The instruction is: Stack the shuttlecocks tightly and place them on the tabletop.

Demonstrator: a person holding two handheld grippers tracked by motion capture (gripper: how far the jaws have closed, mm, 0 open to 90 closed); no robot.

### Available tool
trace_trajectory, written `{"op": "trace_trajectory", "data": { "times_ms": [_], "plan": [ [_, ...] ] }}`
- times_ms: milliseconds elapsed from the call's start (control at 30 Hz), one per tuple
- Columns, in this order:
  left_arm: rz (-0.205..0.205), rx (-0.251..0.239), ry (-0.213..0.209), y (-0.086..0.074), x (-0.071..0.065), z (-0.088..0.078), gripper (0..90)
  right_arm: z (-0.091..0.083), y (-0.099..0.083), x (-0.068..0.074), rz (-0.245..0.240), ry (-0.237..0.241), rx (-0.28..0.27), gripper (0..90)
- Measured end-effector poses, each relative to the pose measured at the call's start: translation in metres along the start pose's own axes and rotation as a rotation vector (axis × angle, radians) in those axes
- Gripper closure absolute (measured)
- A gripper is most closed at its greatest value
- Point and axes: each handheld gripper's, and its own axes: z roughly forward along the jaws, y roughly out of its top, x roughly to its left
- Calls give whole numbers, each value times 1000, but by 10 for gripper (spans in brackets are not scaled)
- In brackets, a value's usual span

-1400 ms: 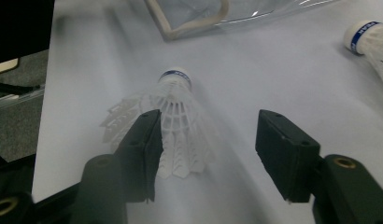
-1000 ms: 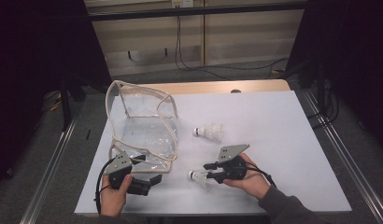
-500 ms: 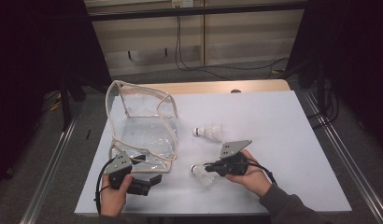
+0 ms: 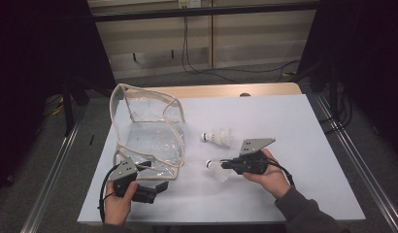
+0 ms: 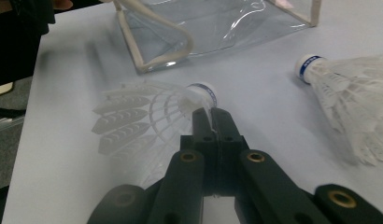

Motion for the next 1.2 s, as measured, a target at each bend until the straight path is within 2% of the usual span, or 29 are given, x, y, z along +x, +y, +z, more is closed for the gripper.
{"op": "trace_trajectory", "data": {
  "times_ms": [767, 1200],
  "plan": [
    [-1, -1, -2, 0, 1, 0, 13, -16, -4, -22, 32, -82, -19, 900],
    [-2, -3, -3, 0, 1, 0, 13, -25, -7, -32, 51, -107, -25, 900]
  ]
}}
